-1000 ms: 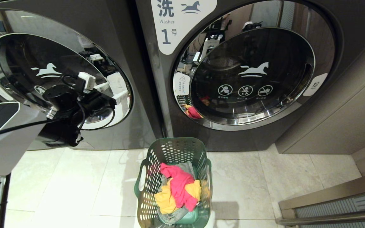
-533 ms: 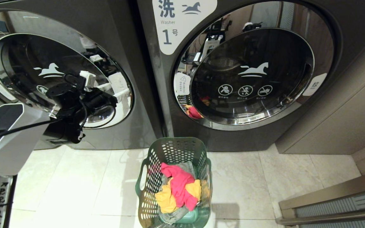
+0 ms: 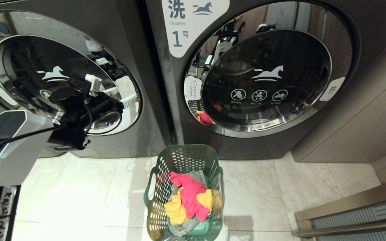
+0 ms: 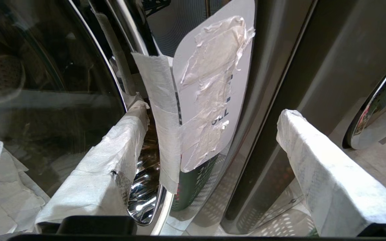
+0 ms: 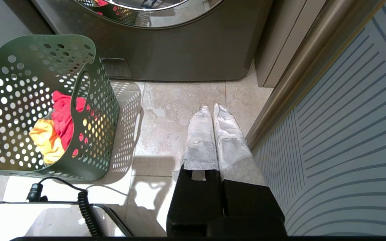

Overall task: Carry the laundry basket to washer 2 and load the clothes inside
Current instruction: Open the lid of the washing machine

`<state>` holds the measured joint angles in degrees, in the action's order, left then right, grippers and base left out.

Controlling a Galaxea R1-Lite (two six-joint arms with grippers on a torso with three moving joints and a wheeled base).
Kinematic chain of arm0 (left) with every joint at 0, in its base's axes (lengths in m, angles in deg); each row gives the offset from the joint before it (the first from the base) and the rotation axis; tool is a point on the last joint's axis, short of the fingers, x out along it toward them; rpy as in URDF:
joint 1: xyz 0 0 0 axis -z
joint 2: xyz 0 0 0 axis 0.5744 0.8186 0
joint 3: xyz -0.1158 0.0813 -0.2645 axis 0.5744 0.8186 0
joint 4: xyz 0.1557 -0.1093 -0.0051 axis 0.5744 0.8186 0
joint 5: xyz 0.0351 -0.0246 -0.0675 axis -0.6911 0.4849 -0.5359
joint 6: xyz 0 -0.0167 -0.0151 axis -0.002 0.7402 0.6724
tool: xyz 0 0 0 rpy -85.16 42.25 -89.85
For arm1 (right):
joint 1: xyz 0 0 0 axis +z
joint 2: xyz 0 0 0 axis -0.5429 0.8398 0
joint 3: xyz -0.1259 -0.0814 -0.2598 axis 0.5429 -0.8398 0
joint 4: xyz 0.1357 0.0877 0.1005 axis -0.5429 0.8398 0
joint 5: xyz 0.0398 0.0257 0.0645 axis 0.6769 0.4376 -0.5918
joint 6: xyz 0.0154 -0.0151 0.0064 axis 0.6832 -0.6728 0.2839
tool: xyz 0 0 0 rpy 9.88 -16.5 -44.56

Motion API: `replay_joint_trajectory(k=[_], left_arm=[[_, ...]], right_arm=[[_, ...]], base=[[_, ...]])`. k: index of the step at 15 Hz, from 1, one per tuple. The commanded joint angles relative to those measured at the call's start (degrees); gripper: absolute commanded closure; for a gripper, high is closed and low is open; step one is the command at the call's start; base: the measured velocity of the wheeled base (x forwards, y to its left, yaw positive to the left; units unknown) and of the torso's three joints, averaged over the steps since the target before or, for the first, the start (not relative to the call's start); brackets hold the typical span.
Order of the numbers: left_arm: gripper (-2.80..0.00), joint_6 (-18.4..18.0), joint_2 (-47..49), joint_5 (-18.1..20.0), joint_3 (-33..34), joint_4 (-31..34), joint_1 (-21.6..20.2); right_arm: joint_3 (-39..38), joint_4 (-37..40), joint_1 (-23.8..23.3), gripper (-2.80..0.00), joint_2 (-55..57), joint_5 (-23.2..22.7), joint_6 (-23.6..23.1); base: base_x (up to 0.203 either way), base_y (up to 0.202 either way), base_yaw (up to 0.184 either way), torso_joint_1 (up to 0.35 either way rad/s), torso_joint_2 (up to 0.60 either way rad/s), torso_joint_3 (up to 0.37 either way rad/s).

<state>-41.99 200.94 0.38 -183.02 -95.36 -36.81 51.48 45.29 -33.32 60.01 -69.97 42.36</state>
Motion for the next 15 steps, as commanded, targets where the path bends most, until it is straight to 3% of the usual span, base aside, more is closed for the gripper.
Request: replay_joint_trajectory(k=[1,15], left_arm=[[-2.8,-1.21,-0.65,0.11,1.24,-0.43,-0.34],[-2.8,-3.53,-1.18,-0.33,5.85,-2.63,-0.7]], right_arm=[[0.0,-0.02,0.0,0.0,0.01,-0.02,0.01],[0.0,-0.03,0.0,0.0,0.02,-0.02,0.01]], base=[[0.0,0.0,0.0,0.0,0.0,0.0],[0.0,0.0,0.0,0.0,0.0,0.0]])
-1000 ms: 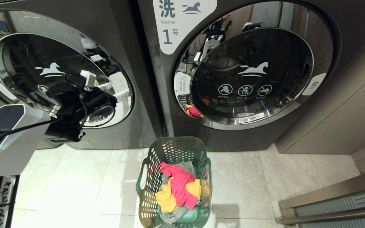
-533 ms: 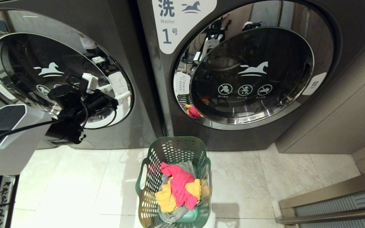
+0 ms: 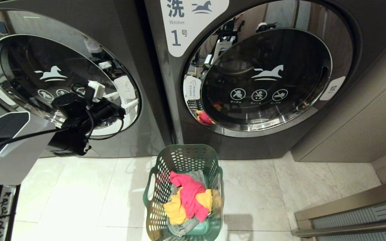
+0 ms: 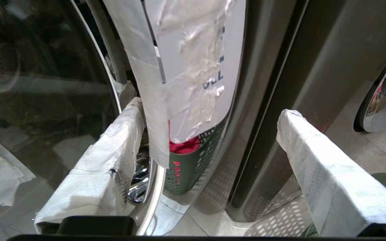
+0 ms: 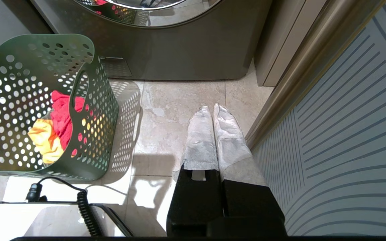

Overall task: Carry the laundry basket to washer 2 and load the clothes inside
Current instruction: Open the lid of the washing machine

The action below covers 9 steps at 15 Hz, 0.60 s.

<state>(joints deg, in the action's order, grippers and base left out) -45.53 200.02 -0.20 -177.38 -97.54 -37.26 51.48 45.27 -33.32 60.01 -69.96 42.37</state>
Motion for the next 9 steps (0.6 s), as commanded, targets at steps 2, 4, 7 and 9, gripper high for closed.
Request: replay_joint_trajectory(k=[2,4,7,9], left_arm=[[-2.8,0.55,0.16,0.61,-0.18,-0.45,-0.68],[-2.8,0.73,0.17,1.13,-0.27,-0.45,-1.05],[-2.8,2.58,1.11,2.84,-1.88,-0.45,-1.77],[-2.8,4.71,1.31,4.43,-2.9,-0.82,-2.02]], right_arm=[[0.0,0.01,0.0,0.0,0.0,-0.03,0.0],[0.0,0.01,0.0,0.0,0.0,-0.03,0.0],[0.0,0.01,0.0,0.0,0.09,-0.03,0.0],[0.0,-0.07,0.0,0.0,0.0,-0.03,0.0]], base=[[0.0,0.0,0.0,0.0,0.0,0.0],[0.0,0.0,0.0,0.0,0.0,0.0],[0.0,0.0,0.0,0.0,0.0,0.0],[0.0,0.0,0.0,0.0,0.0,0.0]])
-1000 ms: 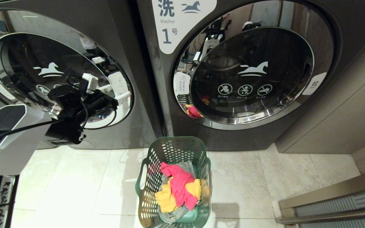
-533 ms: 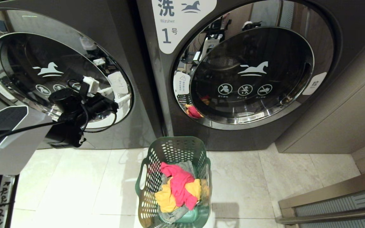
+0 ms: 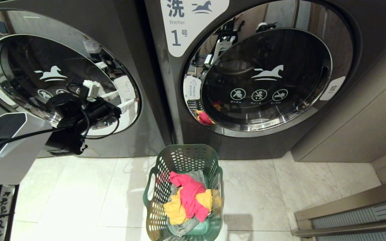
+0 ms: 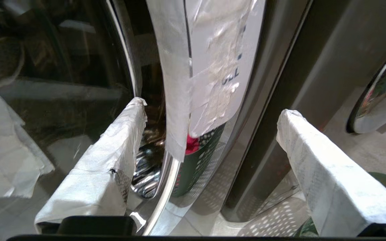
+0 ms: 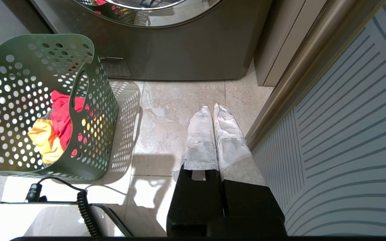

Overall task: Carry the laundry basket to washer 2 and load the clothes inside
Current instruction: Open the lid of the washing machine

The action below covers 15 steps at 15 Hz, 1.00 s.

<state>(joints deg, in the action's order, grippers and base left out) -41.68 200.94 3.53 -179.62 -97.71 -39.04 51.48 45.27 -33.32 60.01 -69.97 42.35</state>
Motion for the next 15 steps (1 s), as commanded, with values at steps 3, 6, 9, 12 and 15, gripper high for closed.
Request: replay_joint_trajectory(k=[3,6,9,12,15], left_arm=[[-2.8,4.52,0.49,1.18,-0.66,-3.52,-0.5],[-2.8,5.94,0.49,2.86,-0.51,-4.65,-0.48],[-2.8,6.09,0.93,4.15,-0.48,-5.7,-0.16],[-2.8,6.19,1.32,6.68,-0.52,-6.22,-0.06],[-2.8,6.48,2.51,7.77,-1.71,-6.34,-0.31]], right_arm=[[0.0,0.01,0.0,0.0,0.05,-0.02,0.02],[0.0,0.01,0.0,0.0,0.0,-0.02,0.02],[0.0,0.01,0.0,0.0,0.0,-0.02,0.02],[0.0,0.01,0.0,0.0,0.0,-0.02,0.02],[0.0,-0.04,0.0,0.0,0.0,-0.02,0.02]], base=[[0.0,0.0,0.0,0.0,0.0,0.0],[0.0,0.0,0.0,0.0,0.0,0.0],[0.0,0.0,0.0,0.0,0.0,0.0],[0.0,0.0,0.0,0.0,0.0,0.0],[0.0,0.0,0.0,0.0,0.0,0.0]])
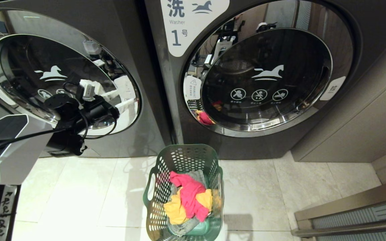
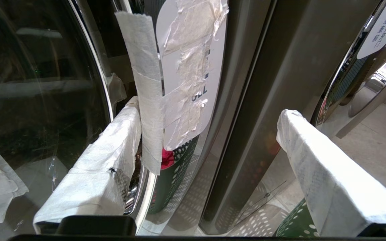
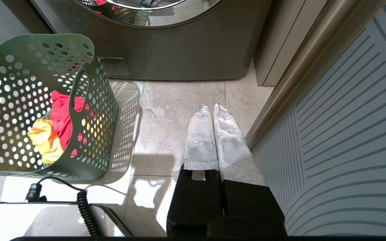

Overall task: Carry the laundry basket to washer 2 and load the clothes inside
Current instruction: Open the lid of the washing machine

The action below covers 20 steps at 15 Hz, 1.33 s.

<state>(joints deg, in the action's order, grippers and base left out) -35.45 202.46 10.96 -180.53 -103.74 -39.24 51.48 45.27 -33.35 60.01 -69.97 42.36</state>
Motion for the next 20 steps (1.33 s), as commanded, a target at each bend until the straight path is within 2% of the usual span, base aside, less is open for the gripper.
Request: replay_joint_trajectory(k=[1,5,8,12,15,17,20], left_arm=[[-2.8,1.27,1.72,0.34,-2.15,-0.31,-0.19],[-2.8,4.13,4.36,0.34,-8.58,0.02,-0.3],[-2.8,5.49,4.42,0.6,-8.89,0.04,-0.3],[-2.8,6.03,4.77,5.59,-9.07,-0.04,-0.74],[-2.8,6.03,4.86,7.72,-9.42,-0.04,-0.74],[-2.8,6.14,5.11,7.81,-10.5,-0.04,-0.74],[-2.8,7.28,5.57,10.8,-12.47,-0.04,-1.02]], right_arm=[[0.0,-0.04,0.02,0.0,0.0,-0.02,0.0],[0.0,0.01,0.02,0.0,0.0,-0.02,0.0],[0.0,0.01,0.02,0.0,0.0,-0.02,0.0],[0.0,0.01,0.02,0.0,0.0,-0.02,0.0],[0.0,0.01,-0.03,0.0,0.07,-0.02,0.0],[0.0,0.01,0.02,0.0,0.0,-0.04,0.0],[0.0,0.01,0.02,0.0,0.0,-0.02,0.0]], base=[[0.0,0.0,0.0,0.0,0.0,0.0],[0.0,0.0,0.0,0.0,0.0,0.0],[0.0,0.0,0.0,0.0,0.0,0.0],[0.0,0.0,0.0,0.0,0.0,0.0],[0.0,0.0,0.0,0.0,0.0,0.0],[0.0,0.0,0.0,0.0,0.0,0.0],[0.0,0.0,0.0,0.0,0.0,0.0]])
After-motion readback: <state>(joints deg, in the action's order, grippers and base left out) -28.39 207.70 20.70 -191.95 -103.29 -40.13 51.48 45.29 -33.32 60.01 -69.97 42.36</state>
